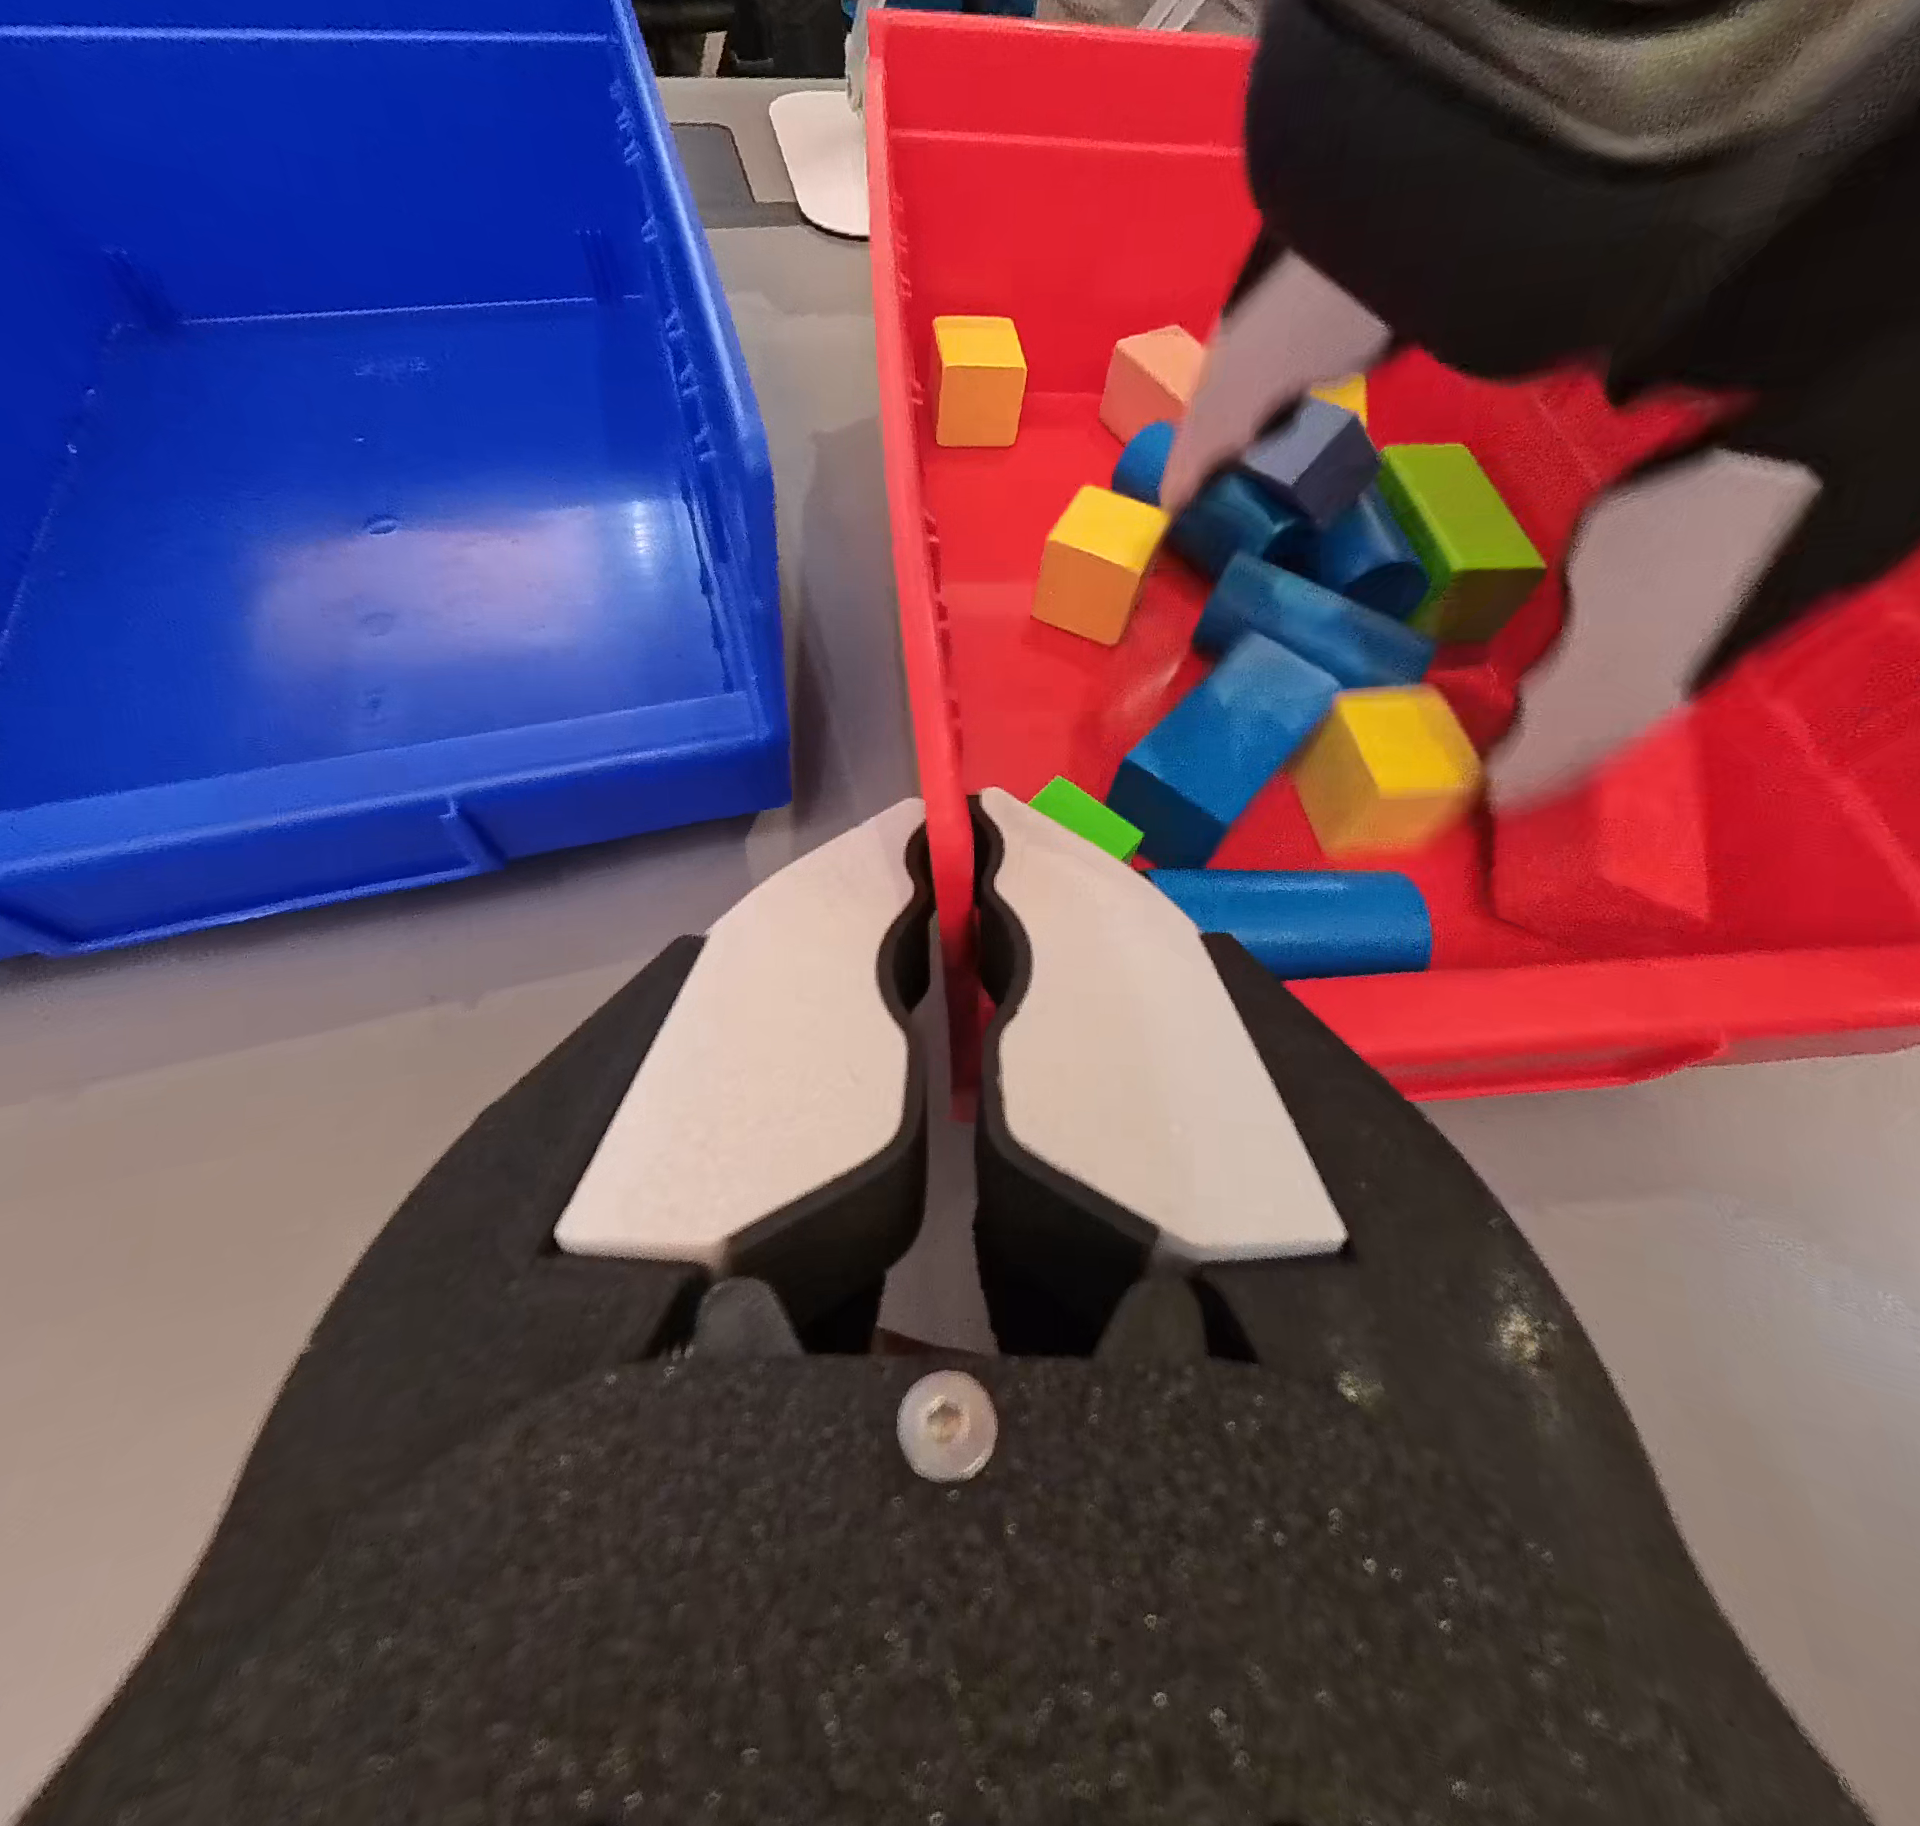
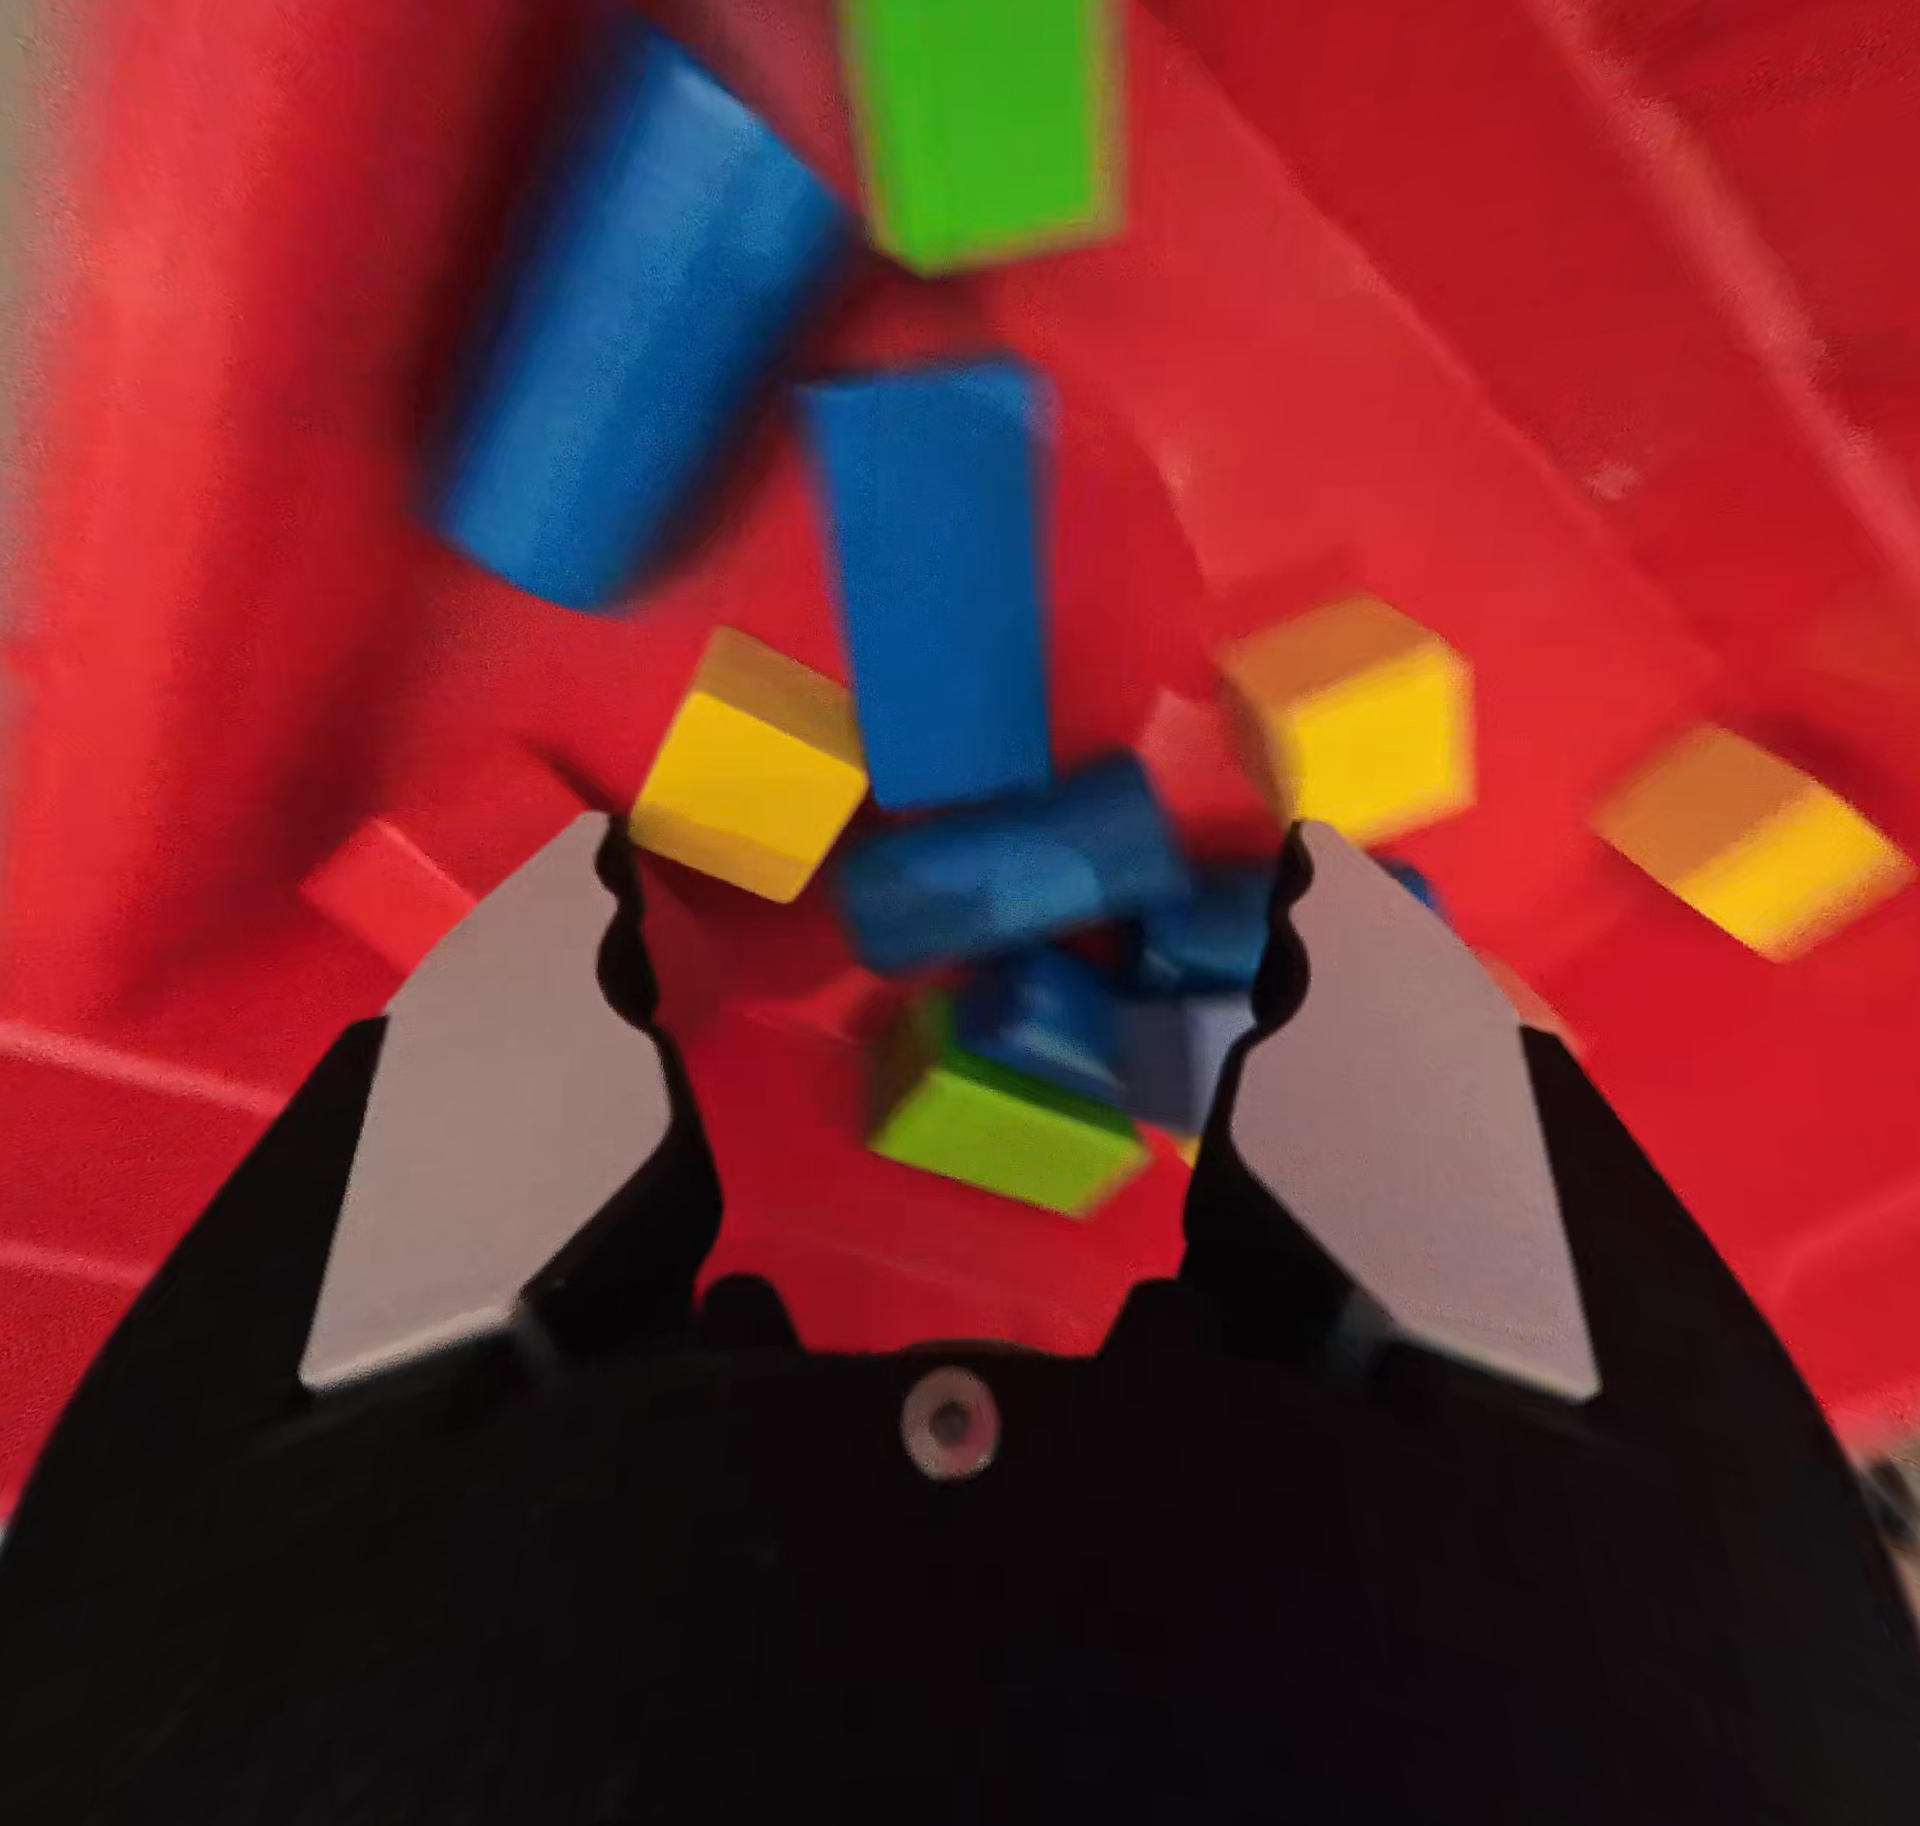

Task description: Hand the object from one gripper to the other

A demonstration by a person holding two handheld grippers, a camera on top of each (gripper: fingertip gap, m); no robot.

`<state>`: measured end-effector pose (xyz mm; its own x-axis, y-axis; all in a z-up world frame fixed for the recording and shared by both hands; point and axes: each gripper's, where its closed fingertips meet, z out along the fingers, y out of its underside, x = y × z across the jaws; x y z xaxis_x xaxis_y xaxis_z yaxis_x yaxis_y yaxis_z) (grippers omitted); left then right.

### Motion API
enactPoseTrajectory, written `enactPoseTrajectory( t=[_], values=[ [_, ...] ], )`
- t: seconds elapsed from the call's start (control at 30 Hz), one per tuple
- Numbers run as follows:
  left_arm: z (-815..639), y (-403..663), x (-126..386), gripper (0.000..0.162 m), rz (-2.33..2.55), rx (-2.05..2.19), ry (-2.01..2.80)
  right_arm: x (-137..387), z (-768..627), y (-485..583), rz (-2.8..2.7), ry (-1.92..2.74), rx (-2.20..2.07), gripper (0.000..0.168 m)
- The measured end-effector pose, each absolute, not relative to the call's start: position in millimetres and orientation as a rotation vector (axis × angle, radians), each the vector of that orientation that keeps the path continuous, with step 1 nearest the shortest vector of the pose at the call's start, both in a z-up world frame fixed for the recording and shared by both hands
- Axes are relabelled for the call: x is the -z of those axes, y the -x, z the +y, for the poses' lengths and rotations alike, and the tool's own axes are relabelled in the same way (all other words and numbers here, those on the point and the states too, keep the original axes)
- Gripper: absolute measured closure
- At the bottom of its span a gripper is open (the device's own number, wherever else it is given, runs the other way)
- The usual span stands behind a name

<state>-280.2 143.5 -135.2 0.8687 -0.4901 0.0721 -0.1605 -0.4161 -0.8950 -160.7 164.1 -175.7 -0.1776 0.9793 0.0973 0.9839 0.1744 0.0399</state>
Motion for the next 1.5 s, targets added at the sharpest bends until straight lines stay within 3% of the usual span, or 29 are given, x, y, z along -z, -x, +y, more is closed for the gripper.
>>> enactPoseTrajectory(
  t=[0.1, 0.13, 0.23, 0.33, 0.4, 0.43, 0.47, 0.53, 0.57, 0.63, 0.7, 0.83, 0.97, 1.17, 1.3, 1.33, 1.37, 1.4, 1.43, 1.5],
  values=[
    [143.5, 279.5, 135.2, 0.159, 0.491, 0.383, 1.991, 144.7, 249.6, 138.7, -2.078, 1.951, 0.485, 0.075],
    [143.5, 279.7, 135.2, 0.159, 0.489, 0.385, 1.992, 132.2, 261.1, 140.8, -1.989, 1.966, 0.422, 0.095],
    [143.7, 279.6, 135.1, 0.159, 0.487, 0.388, 1.991, 115.3, 262.0, 143.0, -1.905, 2.011, 0.229, 0.092],
    [143.7, 279.6, 135.1, 0.159, 0.479, 0.382, 1.994, 137.3, 268.8, 104.8, -1.993, 2.081, 0.506, 0.082],
    [143.7, 279.5, 135.1, 0.159, 0.474, 0.375, 1.996, 163.0, 265.2, 81.7, -2.060, 2.157, 0.586, 0.085],
    [143.8, 279.3, 135.2, 0.159, 0.471, 0.372, 1.997, 177.3, 257.0, 77.0, -2.050, 2.245, 0.537, 0.105],
    [144.1, 279.2, 135.2, 0.159, 0.467, 0.368, 1.999, 184.5, 253.2, 75.9, -2.000, 2.309, 0.529, 0.105],
    [144.4, 279.1, 135.2, 0.160, 0.462, 0.363, 2.004, 183.1, 233.4, 93.2, -2.066, 2.349, 0.329, 0.086],
    [144.3, 279.0, 135.2, 0.160, 0.461, 0.361, 2.001, 178.5, 216.8, 117.3, -2.069, 2.343, 0.089, 0.098],
    [144.4, 278.8, 135.2, 0.160, 0.461, 0.364, 2.001, 157.3, 181.8, 166.6, -2.064, 2.243, -0.392, 0.106],
    [144.3, 278.8, 135.2, 0.160, 0.461, 0.371, 1.999, 126.5, 178.4, 195.6, -1.987, 2.100, -0.539, 0.105],
    [144.4, 278.7, 135.1, 0.160, 0.462, 0.373, 1.998, 93.3, 220.1, 198.3, -1.781, 2.029, -0.362, 0.108],
    [144.5, 278.1, 135.3, 0.159, 0.464, 0.370, 1.999, 126.7, 275.7, 169.4, -1.738, 2.032, 0.104, 0.107],
    [144.5, 278.0, 135.2, 0.160, 0.461, 0.373, 2.000, 165.7, 297.7, 188.9, -1.373, 2.318, -0.247, 0.104],
    [144.7, 278.1, 135.4, 0.159, 0.459, 0.377, 2.001, 164.8, 283.7, 169.2, -1.444, 2.399, -0.217, 0.101],
    [144.5, 278.0, 135.3, 0.159, 0.460, 0.374, 1.998, 165.4, 256.4, 152.2, -1.584, 2.567, -0.237, 0.117],
    [144.3, 277.5, 135.3, 0.160, 0.466, 0.371, 1.998, 161.6, 229.2, 138.4, -1.687, 2.723, -0.286, 0.100],
    [144.0, 276.5, 135.4, 0.160, 0.471, 0.378, 2.000, 152.0, 211.2, 134.0, -1.767, 2.772, -0.356, 0.096],
    [144.1, 275.9, 135.3, 0.160, 0.470, 0.387, 2.002, 140.9, 206.3, 130.9, -1.801, 2.756, -0.356, 0.107],
    [144.2, 275.6, 135.3, 0.160, 0.466, 0.398, 2.005, 123.8, 219.9, 118.0, -1.782, 2.685, -0.161, 0.103]
  ],
)
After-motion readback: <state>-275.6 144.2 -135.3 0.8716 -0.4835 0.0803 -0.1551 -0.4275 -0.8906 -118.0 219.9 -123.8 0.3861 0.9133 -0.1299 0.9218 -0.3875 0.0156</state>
